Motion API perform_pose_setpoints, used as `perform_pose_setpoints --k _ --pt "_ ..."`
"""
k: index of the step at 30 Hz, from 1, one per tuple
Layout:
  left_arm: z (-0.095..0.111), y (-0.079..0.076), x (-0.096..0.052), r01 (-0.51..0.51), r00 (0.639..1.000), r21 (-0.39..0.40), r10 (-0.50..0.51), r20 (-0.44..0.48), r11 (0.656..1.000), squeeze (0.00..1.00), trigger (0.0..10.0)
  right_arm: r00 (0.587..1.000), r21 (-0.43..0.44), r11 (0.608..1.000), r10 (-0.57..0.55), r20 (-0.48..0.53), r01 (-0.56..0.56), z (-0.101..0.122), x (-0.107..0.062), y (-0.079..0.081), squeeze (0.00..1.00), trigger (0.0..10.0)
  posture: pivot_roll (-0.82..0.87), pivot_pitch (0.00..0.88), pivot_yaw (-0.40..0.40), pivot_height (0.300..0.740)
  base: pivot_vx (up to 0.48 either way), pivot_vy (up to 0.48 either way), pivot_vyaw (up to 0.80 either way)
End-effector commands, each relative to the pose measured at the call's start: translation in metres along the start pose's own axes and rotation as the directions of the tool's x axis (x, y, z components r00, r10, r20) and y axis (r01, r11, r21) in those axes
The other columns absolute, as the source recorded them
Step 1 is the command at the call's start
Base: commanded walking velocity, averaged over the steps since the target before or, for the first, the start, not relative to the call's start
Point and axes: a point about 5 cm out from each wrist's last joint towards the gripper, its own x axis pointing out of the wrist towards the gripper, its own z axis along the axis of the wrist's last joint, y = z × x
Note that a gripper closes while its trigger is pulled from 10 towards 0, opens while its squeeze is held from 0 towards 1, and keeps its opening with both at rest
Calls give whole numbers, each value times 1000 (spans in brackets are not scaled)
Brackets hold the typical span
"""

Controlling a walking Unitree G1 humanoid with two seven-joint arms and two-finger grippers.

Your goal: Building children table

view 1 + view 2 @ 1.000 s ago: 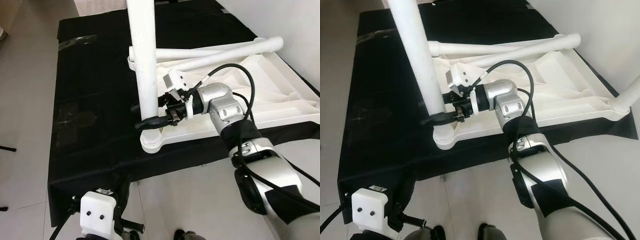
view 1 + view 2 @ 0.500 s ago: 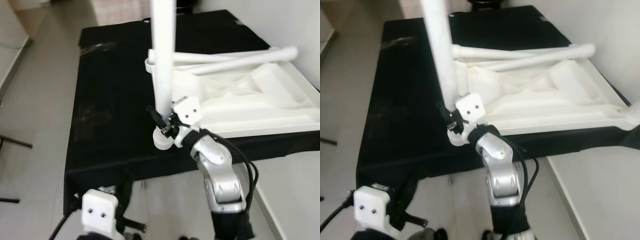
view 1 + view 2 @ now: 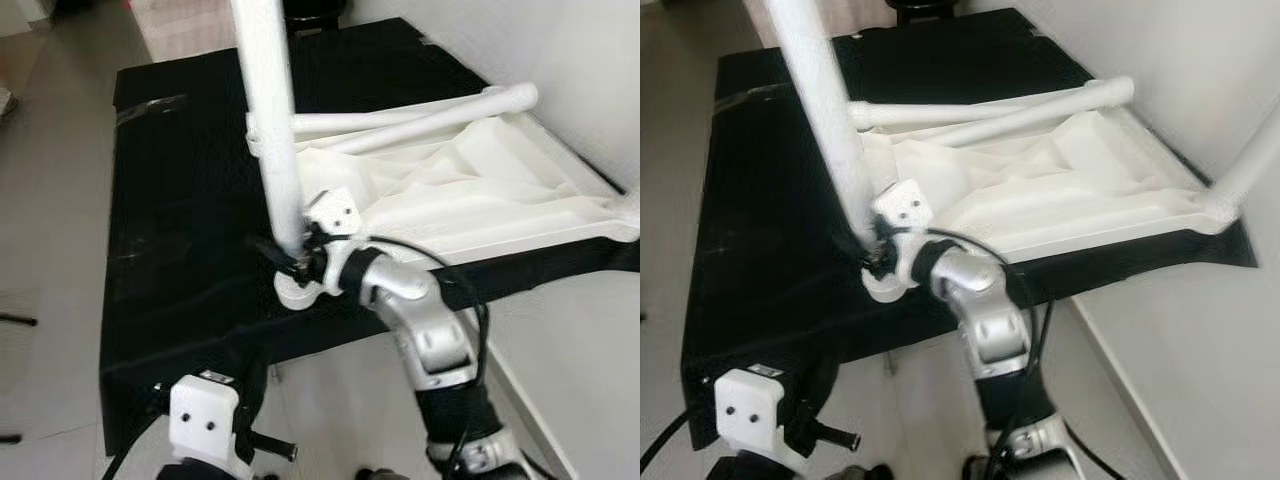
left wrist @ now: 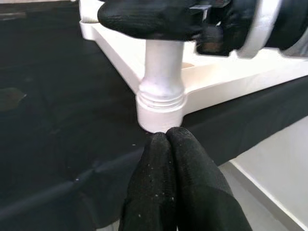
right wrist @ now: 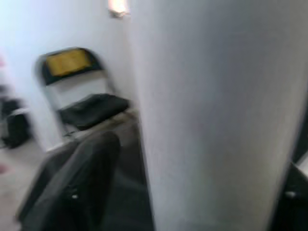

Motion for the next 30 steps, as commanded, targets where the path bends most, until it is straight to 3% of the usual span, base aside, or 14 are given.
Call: perform_pose_setpoints --k 1,3,4,5,6,17,18,19,20,21,30 --pt "-3 -1 -1 0 1000 -6 0 -21 1000 0 10000 992 -17 993 115 47 -114 7 5 6 1000 10000 -15 214 0 740 0 0 0" --pt "-3 -1 -2 1 1000 -7 -2 -22 1000 0 10000 983 -45 983 179 47 -177 10 4 1 1000 10000 -11 216 -1 740 0 0 0" --pt "-3 -2 -3 2 1000 -9 -2 -23 1000 0 10000 949 -74 948 312 38 -309 17 2 -10 1000 10000 -4 220 -2 740 0 0 0" --pt "-3 -2 -3 2 1000 -9 -2 -23 1000 0 10000 949 -74 948 312 38 -309 17 2 -10 1000 10000 -4 220 -2 740 0 0 0" --pt "-2 -3 -3 1 1000 -9 -2 -23 1000 0 10000 925 -62 924 379 24 -377 20 0 -16 0 10000 0 224 -3 740 0 0 0" --pt "0 -4 -8 1 1000 -9 -2 -31 1000 0 10000 823 -22 823 567 -13 -567 41 6 -40 0 10000 25 246 -2 740 0 0 0" --pt "1 -5 -9 1 999 -9 -2 -32 1000 0 10000 814 -20 814 581 -17 -581 42 6 -40 0 9059 25 247 -2 740 0 0 0" --pt "1 -5 -9 1 999 -9 -2 -32 1000 0 10000 814 -20 814 581 -17 -581 42 6 -40 0 9059 25 247 -2 740 0 0 0" --pt "1 -5 -9 1 999 -9 -1 -34 1000 0 10000 804 -16 804 594 -19 -595 42 7 -41 0 5333 26 248 -2 740 0 0 0" --pt "1 -5 -9 0 999 -9 -1 -35 1000 0 10000 796 -11 796 605 -16 -605 42 8 -43 0 0 25 249 -3 740 0 0 0" --pt "0 -5 -9 -2 999 -10 1 -35 1000 0 10000 808 -8 808 589 -4 -589 40 4 -50 0 0 16 246 -3 740 0 0 0"
